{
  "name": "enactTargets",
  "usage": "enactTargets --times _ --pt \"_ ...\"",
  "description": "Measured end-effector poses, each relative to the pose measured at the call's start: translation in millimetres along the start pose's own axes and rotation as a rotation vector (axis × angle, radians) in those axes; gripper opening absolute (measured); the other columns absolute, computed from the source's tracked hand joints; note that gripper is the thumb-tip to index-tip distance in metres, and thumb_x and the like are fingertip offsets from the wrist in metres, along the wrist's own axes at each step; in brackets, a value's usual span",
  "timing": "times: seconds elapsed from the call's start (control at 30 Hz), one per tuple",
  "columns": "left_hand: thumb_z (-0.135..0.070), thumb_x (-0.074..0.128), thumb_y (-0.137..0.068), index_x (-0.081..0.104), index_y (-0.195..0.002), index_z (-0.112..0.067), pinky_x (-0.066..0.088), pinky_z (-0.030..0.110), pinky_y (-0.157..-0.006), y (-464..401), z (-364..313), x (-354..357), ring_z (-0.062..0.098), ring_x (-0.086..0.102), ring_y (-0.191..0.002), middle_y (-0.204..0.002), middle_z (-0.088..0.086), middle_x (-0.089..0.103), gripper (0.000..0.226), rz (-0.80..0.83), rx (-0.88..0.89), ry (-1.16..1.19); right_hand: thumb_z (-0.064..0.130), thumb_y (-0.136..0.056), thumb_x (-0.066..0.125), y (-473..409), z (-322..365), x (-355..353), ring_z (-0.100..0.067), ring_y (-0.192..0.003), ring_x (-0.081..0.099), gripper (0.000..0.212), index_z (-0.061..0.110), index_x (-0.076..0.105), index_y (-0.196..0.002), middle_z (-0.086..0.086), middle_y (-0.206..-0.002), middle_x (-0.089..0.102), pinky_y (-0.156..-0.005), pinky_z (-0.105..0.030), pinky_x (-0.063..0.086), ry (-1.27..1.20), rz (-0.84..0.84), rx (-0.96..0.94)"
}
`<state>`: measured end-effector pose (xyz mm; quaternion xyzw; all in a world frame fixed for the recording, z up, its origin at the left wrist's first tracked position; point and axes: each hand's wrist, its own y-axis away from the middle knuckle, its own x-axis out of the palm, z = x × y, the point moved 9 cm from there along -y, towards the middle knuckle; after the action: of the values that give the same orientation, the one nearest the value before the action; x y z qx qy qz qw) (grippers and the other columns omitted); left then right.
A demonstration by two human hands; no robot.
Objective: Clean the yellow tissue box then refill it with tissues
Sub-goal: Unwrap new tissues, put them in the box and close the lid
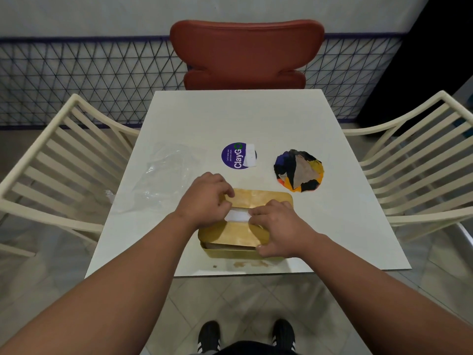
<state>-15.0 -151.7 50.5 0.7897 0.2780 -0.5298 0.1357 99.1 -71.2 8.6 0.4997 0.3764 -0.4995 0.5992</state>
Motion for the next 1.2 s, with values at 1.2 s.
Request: enactTargets --times 1.2 --pt "-0.036 0.060 -0.088 0.042 -0.142 -0.024 0.042 0.033 -0.101 8 32 45 0.019 0.045 -0.124 -0.143 -0.003 0.041 0.058 0.278 -0.200 0.011 0.047 -0.076 0.066 3 -1 11 -0.017 -0.126 0.037 0.061 0.026 0.055 -0.133 0.009 -0.148 0.039 -0.101 -0.035 0.026 -0.039 0.061 -0.010"
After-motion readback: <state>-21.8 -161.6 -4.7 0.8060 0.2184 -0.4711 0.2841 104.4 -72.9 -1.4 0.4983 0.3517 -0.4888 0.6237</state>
